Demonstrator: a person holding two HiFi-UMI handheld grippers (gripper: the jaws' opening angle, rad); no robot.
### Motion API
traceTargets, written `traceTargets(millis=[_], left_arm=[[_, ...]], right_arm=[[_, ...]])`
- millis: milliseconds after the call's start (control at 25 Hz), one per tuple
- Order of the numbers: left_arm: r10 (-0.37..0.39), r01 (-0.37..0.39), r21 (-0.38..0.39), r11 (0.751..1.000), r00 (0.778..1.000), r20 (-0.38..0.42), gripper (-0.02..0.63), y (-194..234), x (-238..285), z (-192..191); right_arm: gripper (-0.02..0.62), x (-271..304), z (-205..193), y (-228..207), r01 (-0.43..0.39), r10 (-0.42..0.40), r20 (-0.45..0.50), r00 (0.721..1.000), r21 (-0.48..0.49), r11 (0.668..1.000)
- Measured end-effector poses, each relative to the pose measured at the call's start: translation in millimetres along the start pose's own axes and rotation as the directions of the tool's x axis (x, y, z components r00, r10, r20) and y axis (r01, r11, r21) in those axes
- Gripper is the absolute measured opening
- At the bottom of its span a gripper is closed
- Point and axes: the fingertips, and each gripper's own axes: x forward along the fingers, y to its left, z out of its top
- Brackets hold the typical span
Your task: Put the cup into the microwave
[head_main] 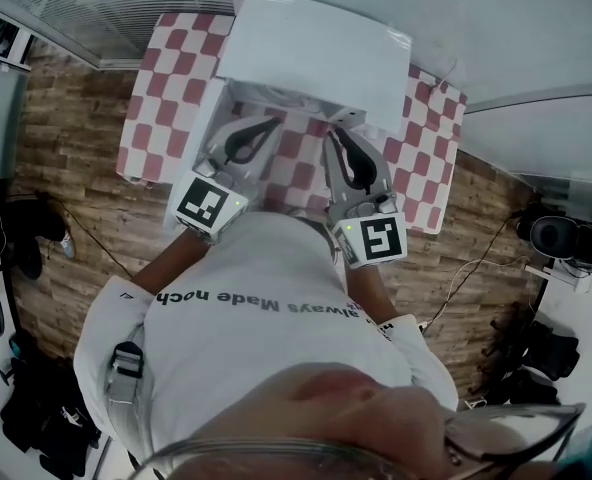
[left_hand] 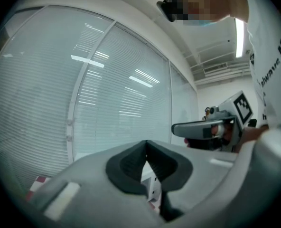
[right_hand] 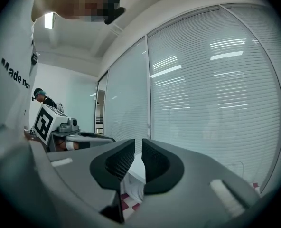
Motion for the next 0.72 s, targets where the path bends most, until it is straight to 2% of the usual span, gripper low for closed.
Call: traceTargets(millis=[160, 320, 720], left_arm=[[0.006, -0.006, -0.005, 1.0, 1.0, 0.0, 0.005, -7, -5, 7], [0.003, -0.003, 0.002, 1.0, 0.999, 0.035, 0.005, -10, -9, 18], [0.001, -0.001, 0.01, 1.0, 0.999, 0.042, 0.005, -11, -9, 16]], right_arm=[[0.046, -12, 9, 1, 0.006, -0.006, 0.003, 1.0, 0.008, 1.0], [0.048, -19, 16, 5, 0.002, -0.002, 0.008, 1.0, -0.001, 1.0], [0.041, -17, 22, 8, 0.017, -0.017, 0.025, 1.0, 0.001, 1.0]])
